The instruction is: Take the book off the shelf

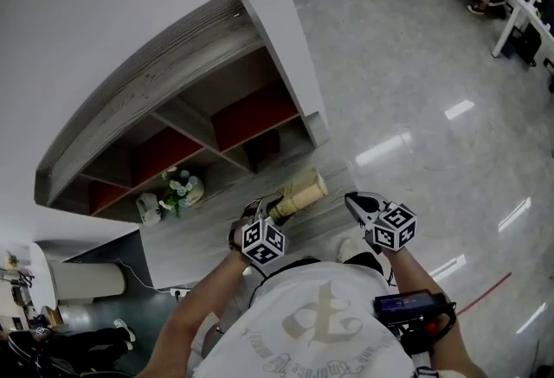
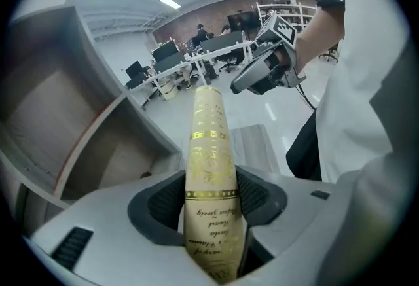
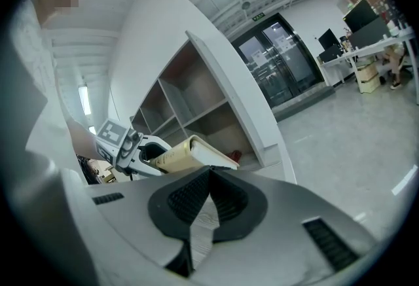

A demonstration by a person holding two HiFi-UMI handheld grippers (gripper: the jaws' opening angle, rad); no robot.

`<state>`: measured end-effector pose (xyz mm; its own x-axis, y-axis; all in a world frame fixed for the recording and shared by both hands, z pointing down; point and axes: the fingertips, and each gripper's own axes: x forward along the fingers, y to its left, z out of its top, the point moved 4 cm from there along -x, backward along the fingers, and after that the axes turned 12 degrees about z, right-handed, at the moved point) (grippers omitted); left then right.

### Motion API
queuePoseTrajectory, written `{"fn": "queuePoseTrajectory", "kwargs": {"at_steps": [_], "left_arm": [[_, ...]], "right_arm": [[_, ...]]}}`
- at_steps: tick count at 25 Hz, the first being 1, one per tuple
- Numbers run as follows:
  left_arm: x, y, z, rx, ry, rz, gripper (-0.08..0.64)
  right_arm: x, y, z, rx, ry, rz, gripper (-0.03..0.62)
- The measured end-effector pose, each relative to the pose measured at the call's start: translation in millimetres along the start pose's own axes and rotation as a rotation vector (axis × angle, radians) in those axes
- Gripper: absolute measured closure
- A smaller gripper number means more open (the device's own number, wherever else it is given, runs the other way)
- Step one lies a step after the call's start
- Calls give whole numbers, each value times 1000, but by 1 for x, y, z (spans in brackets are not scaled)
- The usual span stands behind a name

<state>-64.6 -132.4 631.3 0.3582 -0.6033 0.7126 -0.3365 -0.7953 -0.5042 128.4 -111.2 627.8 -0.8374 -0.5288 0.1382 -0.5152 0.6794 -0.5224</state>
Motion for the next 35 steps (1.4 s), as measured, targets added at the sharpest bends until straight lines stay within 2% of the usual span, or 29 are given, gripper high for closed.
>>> {"fn": "queuePoseTrajectory", "kwargs": {"at_steps": [10,15,18,25,30,35], "left_arm": [[30,-37,-3,-100,40,-249,339],[39,-43,-4,-100,71,-309,339],[43,-46,-8,-135,88,-346,339],[49,-42,-14,-182,92,-353,336],[57,-42,-18,-128,139,-306,336],[58,-41,-18,-111,151,-291,334]], "right_arm": [[-25,-4,-9,17,-6,-35,588],[-35,-8,-11,24,-10,-44,588],[-38,-9,-13,31,-14,-48,588],[-39,-11,-16,39,-11,-53,588],[-32,-10,-19,37,-9,-42,588],[-31,-9,-18,39,-4,-34,588]]}}
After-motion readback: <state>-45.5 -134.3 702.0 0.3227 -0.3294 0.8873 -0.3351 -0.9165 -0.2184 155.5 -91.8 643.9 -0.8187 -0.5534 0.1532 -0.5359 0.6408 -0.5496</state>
